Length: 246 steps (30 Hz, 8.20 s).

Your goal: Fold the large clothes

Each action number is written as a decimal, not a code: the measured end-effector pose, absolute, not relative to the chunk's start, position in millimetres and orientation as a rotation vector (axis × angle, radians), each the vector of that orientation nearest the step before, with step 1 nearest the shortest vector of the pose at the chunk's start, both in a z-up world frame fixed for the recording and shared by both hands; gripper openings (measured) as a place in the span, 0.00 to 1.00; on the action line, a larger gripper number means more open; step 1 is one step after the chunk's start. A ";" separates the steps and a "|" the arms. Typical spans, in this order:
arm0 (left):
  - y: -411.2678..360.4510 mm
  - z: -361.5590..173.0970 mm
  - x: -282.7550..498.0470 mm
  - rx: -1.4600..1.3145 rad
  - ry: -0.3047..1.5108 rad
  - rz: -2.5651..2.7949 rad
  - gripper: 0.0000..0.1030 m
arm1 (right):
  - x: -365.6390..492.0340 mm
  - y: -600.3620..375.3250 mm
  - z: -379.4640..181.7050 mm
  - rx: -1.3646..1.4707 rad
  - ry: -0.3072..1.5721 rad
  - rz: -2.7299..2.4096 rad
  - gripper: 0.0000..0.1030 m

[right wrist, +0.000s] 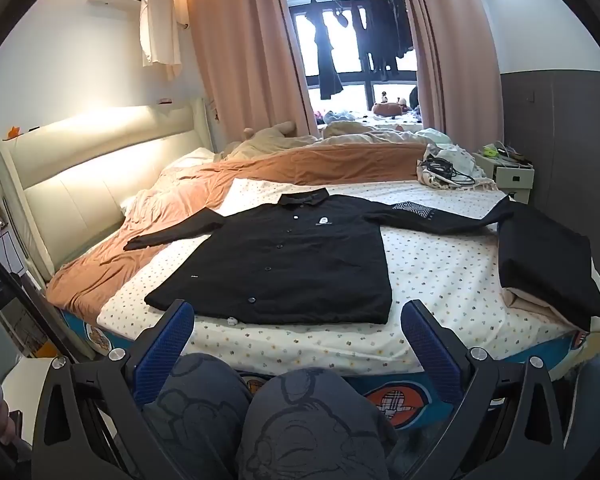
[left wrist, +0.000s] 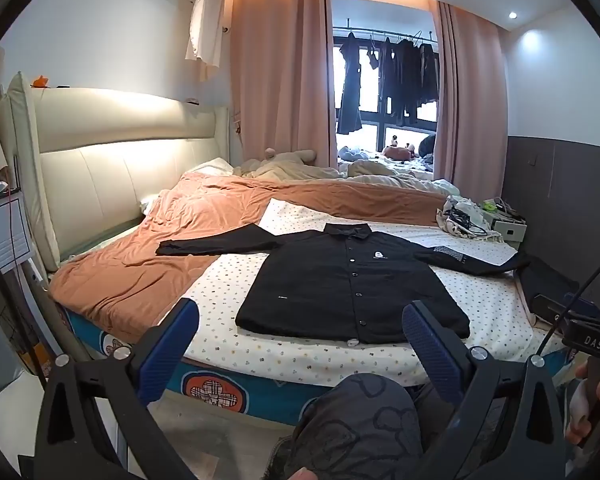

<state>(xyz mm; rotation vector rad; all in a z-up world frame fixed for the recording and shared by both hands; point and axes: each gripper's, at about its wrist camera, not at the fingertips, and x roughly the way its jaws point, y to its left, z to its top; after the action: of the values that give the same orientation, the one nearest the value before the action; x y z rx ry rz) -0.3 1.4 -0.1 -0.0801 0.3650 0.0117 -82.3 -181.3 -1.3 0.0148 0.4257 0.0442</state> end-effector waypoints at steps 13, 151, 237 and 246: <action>1.8 8.9 -4.5 -0.070 0.346 -0.001 1.00 | -88.6 -180.1 0.3 0.006 0.415 0.045 1.00; 241.3 -91.4 436.1 -0.314 0.684 0.249 1.00 | 492.9 -49.5 -54.1 0.072 0.697 0.210 1.00; -44.8 56.6 679.3 -0.157 0.687 -0.262 0.05 | 514.8 -311.7 -61.9 0.638 0.696 0.012 1.00; -102.9 -17.7 707.6 -0.170 0.788 -0.345 0.05 | 525.0 -337.1 -78.1 0.834 0.689 -0.034 1.00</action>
<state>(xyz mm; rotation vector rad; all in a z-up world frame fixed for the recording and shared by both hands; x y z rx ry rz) 707.6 -102.9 -17.7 -0.1705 0.7878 -0.3454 525.0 -337.1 -78.1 0.8337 0.6894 -0.0336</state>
